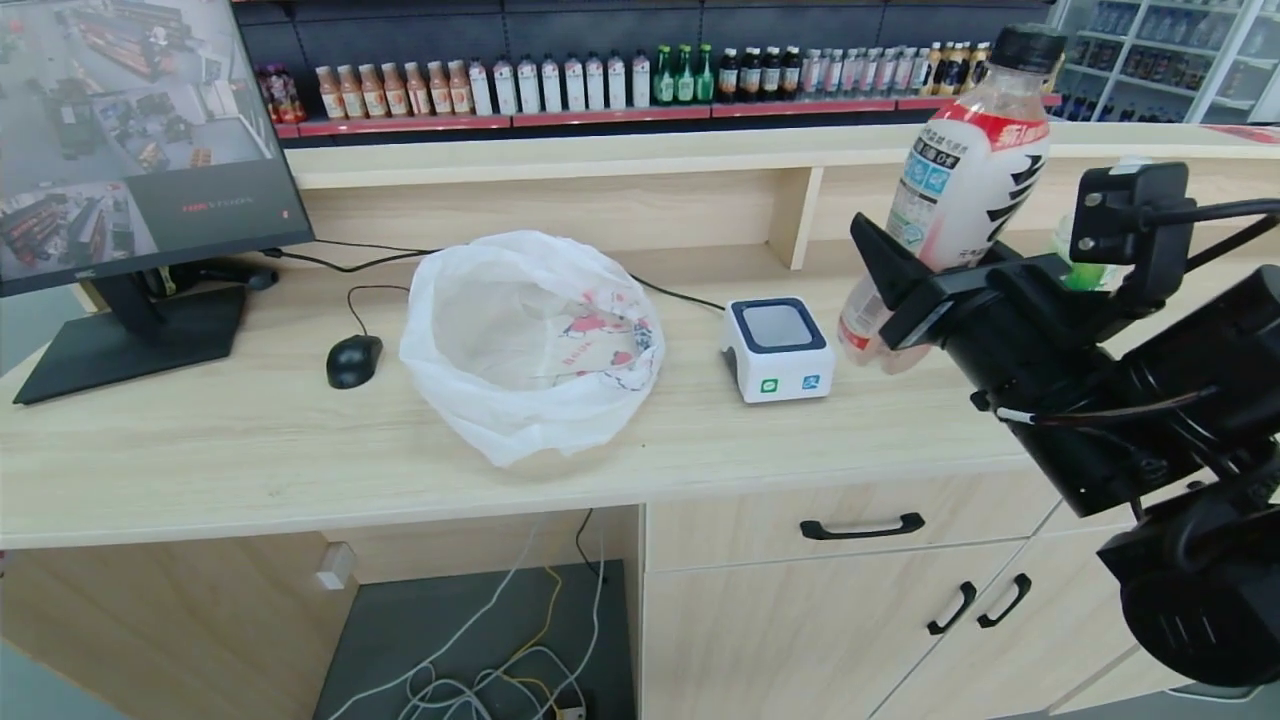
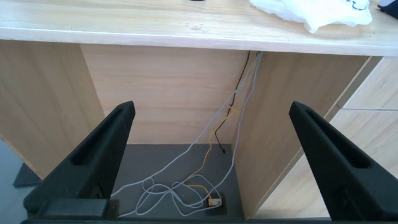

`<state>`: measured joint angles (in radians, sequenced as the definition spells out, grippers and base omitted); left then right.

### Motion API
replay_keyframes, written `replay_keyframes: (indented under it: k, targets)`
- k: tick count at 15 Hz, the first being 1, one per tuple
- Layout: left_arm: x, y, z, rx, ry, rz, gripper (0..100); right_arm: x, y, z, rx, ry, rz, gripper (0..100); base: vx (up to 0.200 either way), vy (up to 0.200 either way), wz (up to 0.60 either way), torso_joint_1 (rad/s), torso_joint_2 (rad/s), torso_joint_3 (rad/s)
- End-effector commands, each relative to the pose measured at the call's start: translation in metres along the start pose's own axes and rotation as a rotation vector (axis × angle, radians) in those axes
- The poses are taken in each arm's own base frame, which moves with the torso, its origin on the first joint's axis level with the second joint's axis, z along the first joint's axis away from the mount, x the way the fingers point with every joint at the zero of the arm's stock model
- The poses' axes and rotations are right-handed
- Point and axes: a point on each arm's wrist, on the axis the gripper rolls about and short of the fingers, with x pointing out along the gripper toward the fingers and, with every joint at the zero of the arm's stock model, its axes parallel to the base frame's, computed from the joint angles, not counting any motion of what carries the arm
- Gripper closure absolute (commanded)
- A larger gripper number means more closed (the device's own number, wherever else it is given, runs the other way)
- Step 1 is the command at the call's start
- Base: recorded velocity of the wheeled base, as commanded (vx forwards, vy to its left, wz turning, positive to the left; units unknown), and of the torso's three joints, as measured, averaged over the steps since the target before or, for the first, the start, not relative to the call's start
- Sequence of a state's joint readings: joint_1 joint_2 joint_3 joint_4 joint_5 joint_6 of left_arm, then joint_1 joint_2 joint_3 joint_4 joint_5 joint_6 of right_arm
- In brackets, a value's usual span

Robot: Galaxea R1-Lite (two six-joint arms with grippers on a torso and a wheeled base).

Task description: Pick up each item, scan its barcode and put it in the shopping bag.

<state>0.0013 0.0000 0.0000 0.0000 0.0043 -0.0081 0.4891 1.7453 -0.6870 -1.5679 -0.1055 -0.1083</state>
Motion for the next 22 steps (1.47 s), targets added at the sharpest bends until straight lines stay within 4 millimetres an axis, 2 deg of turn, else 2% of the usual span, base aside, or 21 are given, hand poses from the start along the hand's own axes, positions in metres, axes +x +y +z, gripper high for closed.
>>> replay_keyframes:
  k: [1, 10, 13, 15, 18, 22]
  targets:
    - [0.0, 0.0, 0.0, 0.0, 0.0, 0.001, 0, 0.001, 0.0, -0.008, -0.03, 0.017, 0.021, 100, 0.0, 0.0, 0.0, 0.0, 0.0, 0.0]
    - [0.0, 0.0, 0.0, 0.0, 0.0, 0.001, 0, 0.01, 0.005, -0.032, -0.32, 0.053, 0.064, 100, 0.0, 0.0, 0.0, 0.0, 0.0, 0.0]
    - [0.0, 0.0, 0.0, 0.0, 0.0, -0.001, 0, 0.025, 0.002, -0.038, -0.407, 0.028, 0.047, 100, 0.0, 0.0, 0.0, 0.0, 0.0, 0.0]
    - [0.0, 0.0, 0.0, 0.0, 0.0, -0.001, 0, 0.038, 0.004, -0.05, -0.427, 0.009, 0.08, 100, 0.0, 0.0, 0.0, 0.0, 0.0, 0.0]
    - [0.0, 0.0, 0.0, 0.0, 0.0, 0.001, 0, 0.067, -0.006, -0.055, -0.49, -0.085, 0.095, 100, 0.0, 0.0, 0.0, 0.0, 0.0, 0.0]
    - [0.0, 0.0, 0.0, 0.0, 0.0, 0.001, 0, 0.088, -0.014, -0.089, -0.51, -0.121, 0.193, 100, 0.0, 0.0, 0.0, 0.0, 0.0, 0.0]
